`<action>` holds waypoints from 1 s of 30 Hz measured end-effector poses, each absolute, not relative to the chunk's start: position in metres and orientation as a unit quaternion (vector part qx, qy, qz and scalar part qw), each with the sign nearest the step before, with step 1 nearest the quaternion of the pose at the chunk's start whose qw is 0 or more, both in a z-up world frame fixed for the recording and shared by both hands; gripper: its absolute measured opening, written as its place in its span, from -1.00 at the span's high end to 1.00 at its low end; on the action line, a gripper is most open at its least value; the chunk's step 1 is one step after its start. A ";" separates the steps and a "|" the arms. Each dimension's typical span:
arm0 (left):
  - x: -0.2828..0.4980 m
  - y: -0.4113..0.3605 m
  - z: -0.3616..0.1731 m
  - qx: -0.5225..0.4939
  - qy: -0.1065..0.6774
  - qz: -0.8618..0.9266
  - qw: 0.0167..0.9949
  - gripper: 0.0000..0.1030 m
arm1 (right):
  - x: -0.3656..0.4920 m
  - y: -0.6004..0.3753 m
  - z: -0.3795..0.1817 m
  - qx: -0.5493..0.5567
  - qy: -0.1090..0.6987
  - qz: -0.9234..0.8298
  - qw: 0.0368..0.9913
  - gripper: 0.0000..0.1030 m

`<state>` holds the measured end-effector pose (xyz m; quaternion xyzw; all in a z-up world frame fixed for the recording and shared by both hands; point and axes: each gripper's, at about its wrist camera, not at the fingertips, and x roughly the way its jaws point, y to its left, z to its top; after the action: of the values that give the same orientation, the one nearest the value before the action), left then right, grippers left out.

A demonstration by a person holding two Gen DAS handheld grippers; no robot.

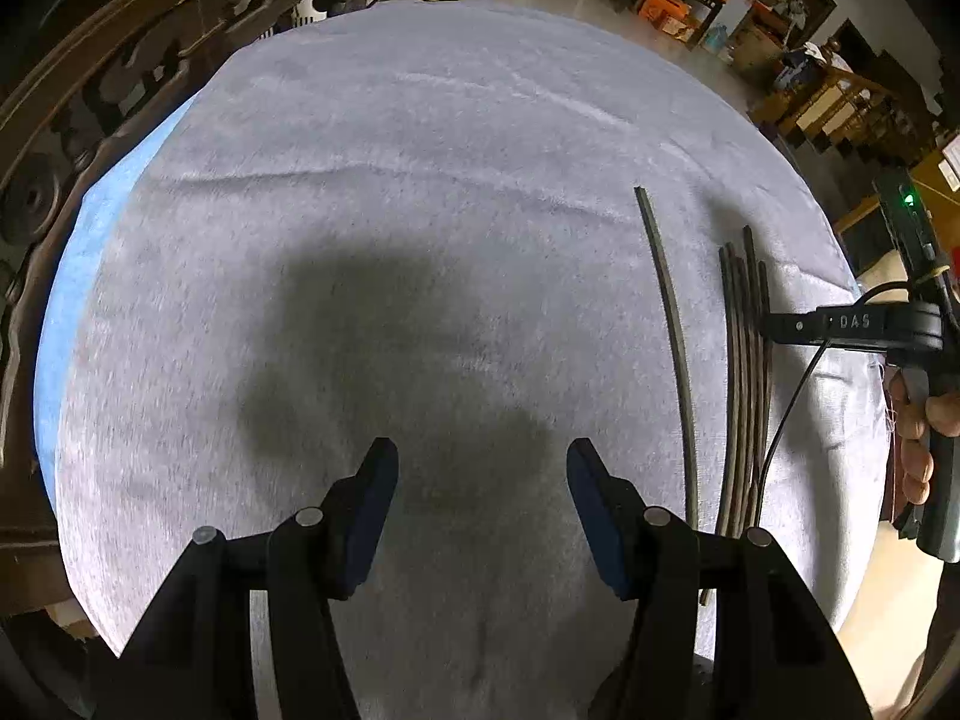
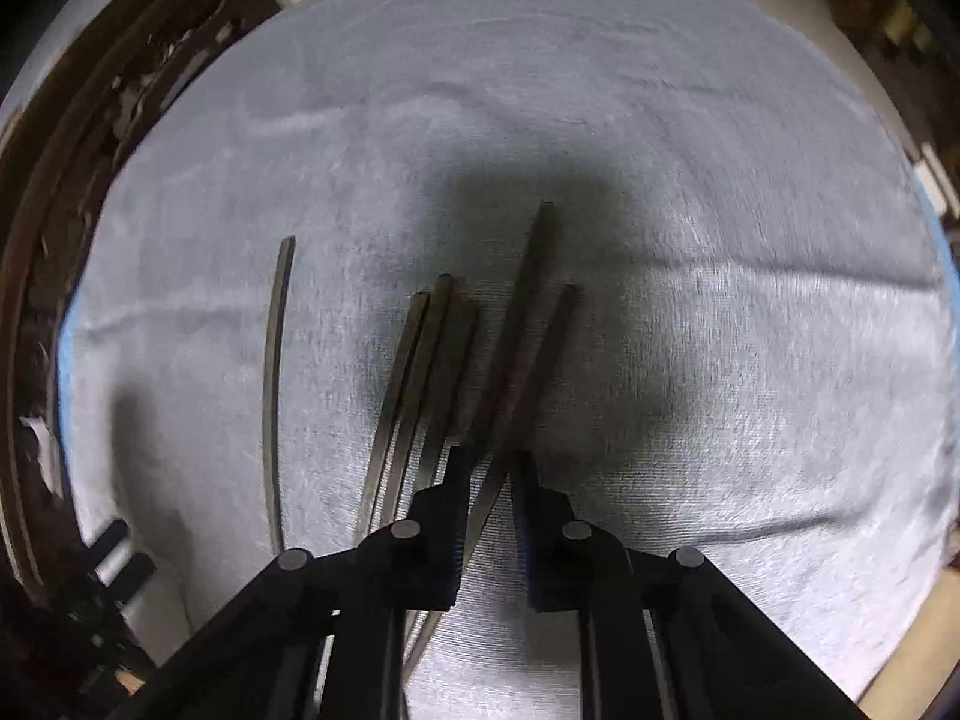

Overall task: Organize utensils
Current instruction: 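Move to the chopsticks and close the left tool on one chopstick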

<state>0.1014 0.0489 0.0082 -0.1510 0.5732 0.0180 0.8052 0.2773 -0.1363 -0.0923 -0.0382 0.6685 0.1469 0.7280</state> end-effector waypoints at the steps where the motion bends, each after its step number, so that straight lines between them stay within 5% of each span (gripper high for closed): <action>1: 0.103 0.049 0.010 -0.147 0.572 0.016 0.807 -0.15 | 0.275 -0.133 -0.092 -0.054 0.670 0.152 0.724 0.71; 12: 0.116 0.048 0.010 -0.155 0.575 0.025 0.803 -0.15 | 0.270 -0.152 -0.101 -0.008 0.700 0.135 0.701 0.74; 22: 0.175 0.021 0.022 -0.123 0.613 0.026 0.780 -0.15 | 0.230 -0.080 -0.105 -0.297 0.635 0.159 0.695 0.76; 30: 0.240 -0.024 0.009 -0.124 0.658 0.020 0.743 -0.15 | 0.247 -0.100 -0.103 -0.202 0.676 0.190 0.682 0.77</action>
<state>0.2397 -0.0242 0.0091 -0.1239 0.6578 0.0197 0.7426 0.2467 -0.0998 -0.1028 -0.2023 0.6763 0.1898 0.6823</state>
